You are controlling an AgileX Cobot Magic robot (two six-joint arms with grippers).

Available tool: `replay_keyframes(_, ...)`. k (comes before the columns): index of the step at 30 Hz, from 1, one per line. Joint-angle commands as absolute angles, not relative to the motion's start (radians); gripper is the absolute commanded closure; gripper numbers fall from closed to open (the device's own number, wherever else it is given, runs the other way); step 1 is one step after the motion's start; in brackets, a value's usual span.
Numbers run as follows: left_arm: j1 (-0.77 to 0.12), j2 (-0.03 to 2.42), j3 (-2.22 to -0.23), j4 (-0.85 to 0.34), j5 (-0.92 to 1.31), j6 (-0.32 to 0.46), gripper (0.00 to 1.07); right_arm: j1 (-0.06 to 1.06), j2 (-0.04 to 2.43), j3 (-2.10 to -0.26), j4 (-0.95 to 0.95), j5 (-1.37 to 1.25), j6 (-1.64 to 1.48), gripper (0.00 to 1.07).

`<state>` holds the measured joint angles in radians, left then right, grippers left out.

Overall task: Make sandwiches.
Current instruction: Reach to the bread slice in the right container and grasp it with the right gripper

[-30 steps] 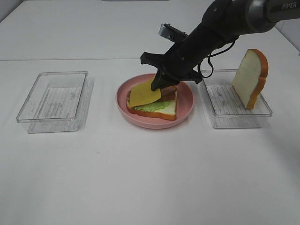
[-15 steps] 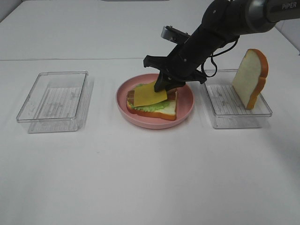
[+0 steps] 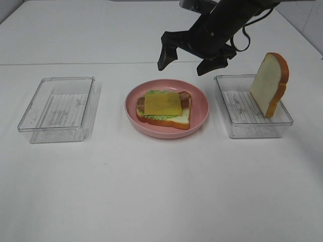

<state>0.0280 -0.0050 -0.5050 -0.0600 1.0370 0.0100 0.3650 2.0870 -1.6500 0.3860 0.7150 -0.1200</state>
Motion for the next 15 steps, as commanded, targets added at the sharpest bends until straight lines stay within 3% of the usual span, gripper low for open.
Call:
replay_keyframes(1, 0.023, -0.025, -0.499, -0.060, 1.034, 0.010, 0.09, 0.363, 1.997, -1.647, 0.319, 0.793, -0.114, 0.09)
replay_keyframes(10, 0.023, -0.025, -0.499, -0.060, 1.034, 0.012, 0.09, 0.217, 1.925, -1.849, 0.135, 1.114, 0.000, 0.09)
replay_keyframes(15, 0.023, -0.025, -0.499, -0.060, 1.034, 0.012, 0.09, 0.100, 1.930, -1.891, 0.084, 1.122, 0.012, 0.09)
